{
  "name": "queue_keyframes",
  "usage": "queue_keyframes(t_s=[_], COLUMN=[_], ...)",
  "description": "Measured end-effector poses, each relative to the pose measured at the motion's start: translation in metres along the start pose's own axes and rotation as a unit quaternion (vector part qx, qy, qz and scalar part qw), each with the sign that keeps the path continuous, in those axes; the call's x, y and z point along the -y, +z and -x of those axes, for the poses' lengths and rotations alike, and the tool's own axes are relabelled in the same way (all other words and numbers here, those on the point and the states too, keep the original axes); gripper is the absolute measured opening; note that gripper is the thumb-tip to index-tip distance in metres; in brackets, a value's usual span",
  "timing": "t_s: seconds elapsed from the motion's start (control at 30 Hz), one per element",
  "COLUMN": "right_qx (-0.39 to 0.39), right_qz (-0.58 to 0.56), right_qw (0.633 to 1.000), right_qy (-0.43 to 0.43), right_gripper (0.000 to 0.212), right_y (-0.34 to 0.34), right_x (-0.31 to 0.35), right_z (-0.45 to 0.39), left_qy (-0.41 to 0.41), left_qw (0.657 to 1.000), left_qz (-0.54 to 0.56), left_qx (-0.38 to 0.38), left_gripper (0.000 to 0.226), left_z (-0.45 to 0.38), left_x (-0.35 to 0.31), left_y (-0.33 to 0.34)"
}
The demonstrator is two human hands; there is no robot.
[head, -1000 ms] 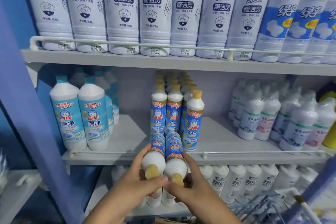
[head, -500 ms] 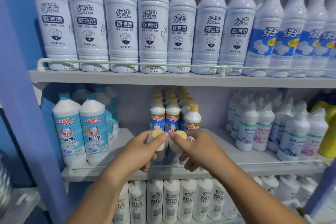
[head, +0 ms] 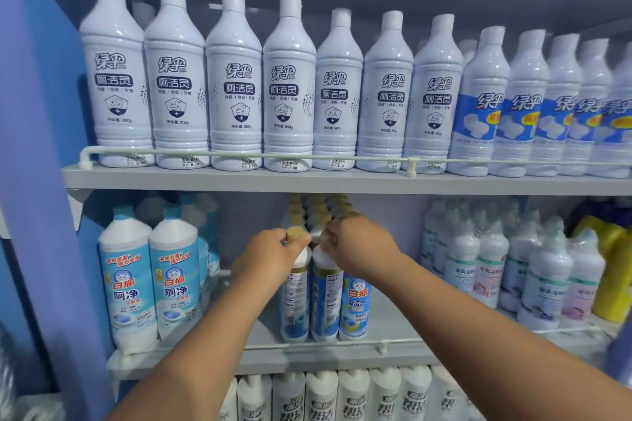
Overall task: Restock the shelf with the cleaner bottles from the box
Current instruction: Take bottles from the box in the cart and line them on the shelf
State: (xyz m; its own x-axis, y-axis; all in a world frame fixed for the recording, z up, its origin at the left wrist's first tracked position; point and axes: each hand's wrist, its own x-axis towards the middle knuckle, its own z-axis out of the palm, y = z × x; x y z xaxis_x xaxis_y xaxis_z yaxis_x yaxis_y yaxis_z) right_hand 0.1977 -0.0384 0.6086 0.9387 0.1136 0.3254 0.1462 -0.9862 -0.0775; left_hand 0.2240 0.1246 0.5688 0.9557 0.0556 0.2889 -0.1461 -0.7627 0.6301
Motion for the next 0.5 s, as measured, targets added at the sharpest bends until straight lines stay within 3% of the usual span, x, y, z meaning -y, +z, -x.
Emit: queue_keyframes(t_s=[0.17, 0.37, 0.5], right_qx=[-0.008, 0.053, 0.079], right_qz=[0.082, -0.046, -0.054], right_qw=[0.995, 0.996, 0.994], right_qy=[-0.057, -0.055, -0.057], right_gripper=[0.030, 0.032, 0.032], right_y=[0.007, 0.006, 0.000], right_x=[-0.018, -0.035, -0.034], right_z=[-0.023, -0.040, -0.044], left_qy=[0.043, 0.089, 0.122], left_qw=[0.999, 0.993, 0.989], left_qz=[0.024, 0.080, 0.077], left_qx=[-0.009, 0.000, 0.028], left_gripper=[0.036, 0.026, 0.033], left_z=[-0.008, -0.018, -0.022], left_x=[0.006, 0.001, 0.001], left_y=[0.000, 0.000, 0.000])
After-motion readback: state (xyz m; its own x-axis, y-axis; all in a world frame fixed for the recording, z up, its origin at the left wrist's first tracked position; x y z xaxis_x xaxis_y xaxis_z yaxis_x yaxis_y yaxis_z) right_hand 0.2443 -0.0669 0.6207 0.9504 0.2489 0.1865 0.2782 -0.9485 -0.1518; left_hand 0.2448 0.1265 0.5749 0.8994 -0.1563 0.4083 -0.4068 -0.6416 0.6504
